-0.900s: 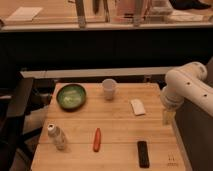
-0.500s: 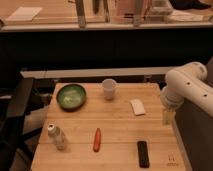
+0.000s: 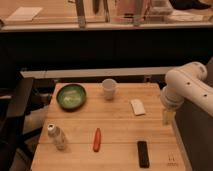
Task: Knock the bottle over
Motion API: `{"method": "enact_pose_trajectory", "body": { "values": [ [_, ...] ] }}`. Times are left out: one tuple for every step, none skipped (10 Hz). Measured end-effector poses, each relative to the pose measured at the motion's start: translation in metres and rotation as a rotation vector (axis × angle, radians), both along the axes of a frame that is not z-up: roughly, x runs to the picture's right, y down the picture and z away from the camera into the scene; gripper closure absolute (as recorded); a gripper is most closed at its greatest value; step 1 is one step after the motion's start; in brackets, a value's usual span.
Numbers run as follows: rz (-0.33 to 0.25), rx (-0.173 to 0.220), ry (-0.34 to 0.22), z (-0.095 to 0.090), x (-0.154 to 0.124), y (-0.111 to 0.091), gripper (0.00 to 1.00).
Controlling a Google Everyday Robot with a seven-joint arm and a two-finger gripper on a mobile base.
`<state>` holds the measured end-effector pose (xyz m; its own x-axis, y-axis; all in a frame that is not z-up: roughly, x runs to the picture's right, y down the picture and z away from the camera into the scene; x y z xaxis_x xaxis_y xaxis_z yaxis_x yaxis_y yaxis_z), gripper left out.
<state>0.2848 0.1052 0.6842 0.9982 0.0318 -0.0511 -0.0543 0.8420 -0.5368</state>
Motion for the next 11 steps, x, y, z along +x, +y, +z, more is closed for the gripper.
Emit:
{"method": "enact_pose_trajectory", "body": {
  "values": [
    [0.0,0.0,0.0,0.0,0.0,0.0,0.2],
    [0.0,0.0,0.0,0.0,0.0,0.0,0.2],
    [0.0,0.0,0.0,0.0,0.0,0.0,0.2],
    [0.0,0.0,0.0,0.0,0.0,0.0,0.2],
    [0.0,0.0,0.0,0.0,0.0,0.0,0.2],
    [0.0,0.0,0.0,0.0,0.0,0.0,0.2],
    [0.0,0.0,0.0,0.0,0.0,0.0,0.2],
    [0.0,0.0,0.0,0.0,0.0,0.0,0.2],
    [-0.001,0.0,0.0,0.0,0.0,0.0,0.2],
    [-0.017,0.004,-0.001,-0.001,-0.004,-0.001,0.2],
    [-0.04,0.009,-0.01,-0.002,-0.019,-0.002,0.2]
  ]
}}
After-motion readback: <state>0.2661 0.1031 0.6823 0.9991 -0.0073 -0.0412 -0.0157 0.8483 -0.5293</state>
